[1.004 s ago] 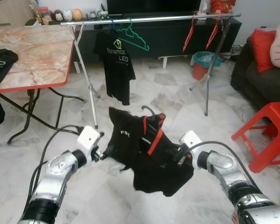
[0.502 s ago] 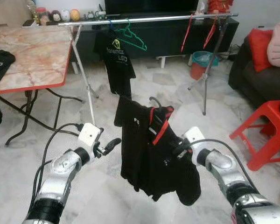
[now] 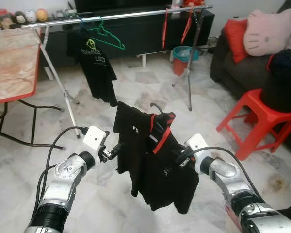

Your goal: Hang hanger

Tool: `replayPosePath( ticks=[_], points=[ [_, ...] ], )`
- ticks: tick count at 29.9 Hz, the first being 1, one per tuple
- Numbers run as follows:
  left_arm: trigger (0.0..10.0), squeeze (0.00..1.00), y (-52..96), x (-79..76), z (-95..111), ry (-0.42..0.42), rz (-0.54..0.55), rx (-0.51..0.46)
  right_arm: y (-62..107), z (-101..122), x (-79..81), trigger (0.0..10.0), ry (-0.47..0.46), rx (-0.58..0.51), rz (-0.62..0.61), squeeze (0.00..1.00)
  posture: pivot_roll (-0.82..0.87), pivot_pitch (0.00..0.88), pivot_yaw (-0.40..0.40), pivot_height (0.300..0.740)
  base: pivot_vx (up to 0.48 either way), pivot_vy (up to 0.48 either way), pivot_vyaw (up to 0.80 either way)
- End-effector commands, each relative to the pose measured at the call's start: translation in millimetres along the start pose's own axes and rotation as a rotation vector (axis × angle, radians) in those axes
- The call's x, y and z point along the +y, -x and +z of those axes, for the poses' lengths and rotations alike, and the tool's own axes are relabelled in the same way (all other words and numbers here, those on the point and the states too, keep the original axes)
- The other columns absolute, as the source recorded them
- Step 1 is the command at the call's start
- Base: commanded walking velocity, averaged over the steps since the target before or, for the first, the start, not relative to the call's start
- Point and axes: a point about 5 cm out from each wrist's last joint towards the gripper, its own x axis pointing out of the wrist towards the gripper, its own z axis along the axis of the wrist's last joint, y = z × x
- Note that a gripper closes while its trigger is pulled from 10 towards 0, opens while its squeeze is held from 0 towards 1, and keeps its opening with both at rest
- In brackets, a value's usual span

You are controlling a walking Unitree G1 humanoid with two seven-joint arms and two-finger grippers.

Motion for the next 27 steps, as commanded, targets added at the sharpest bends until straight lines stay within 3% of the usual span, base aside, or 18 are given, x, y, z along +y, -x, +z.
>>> replayPosePath(
  ticks=[1, 6, 12, 23, 27],
  points=[
    [10.0, 0.0, 1.5, 0.4, 0, 0.023, 0.009, 0.0, -1.1, 4, 0.8, 10.0, 0.015, -0.032, 0.002, 0.0, -0.05, 0.001, -0.011, 0.74, 0.0, 0.0, -0.68],
    [10.0, 0.0, 0.2, -1.3, 1, 0.017, 0.002, -0.004, -1.8, 5, 1.9, 10.0, 0.015, -0.034, 0.004, 0.0, -0.05, 0.003, -0.011, 0.74, 0.0, 0.377, -0.68],
    [10.0, 0.0, -0.1, -3.2, 1, -0.002, -0.008, -0.006, -2.0, 4, 3.0, 10.0, 0.012, -0.036, 0.007, 0.0, -0.05, 0.004, -0.01, 0.74, 0.0, 0.0, -0.59],
    [10.0, 0.0, -1.3, -3.9, 8, -0.006, -0.027, -0.022, -4.2, 4, 6.2, 10.0, 0.022, -0.035, 0.005, 0.0, -0.05, 0.009, -0.007, 0.74, 0.0, 0.0, 0.0],
    [10.0, 0.0, -1.4, -11.2, 11, 0.016, -0.101, -0.027, -5.1, 2, 8.5, 10.0, 0.022, -0.028, 0.016, 0.0, -0.05, 0.01, -0.006, 0.74, 0.0, 0.0, 0.0]
  ],
)
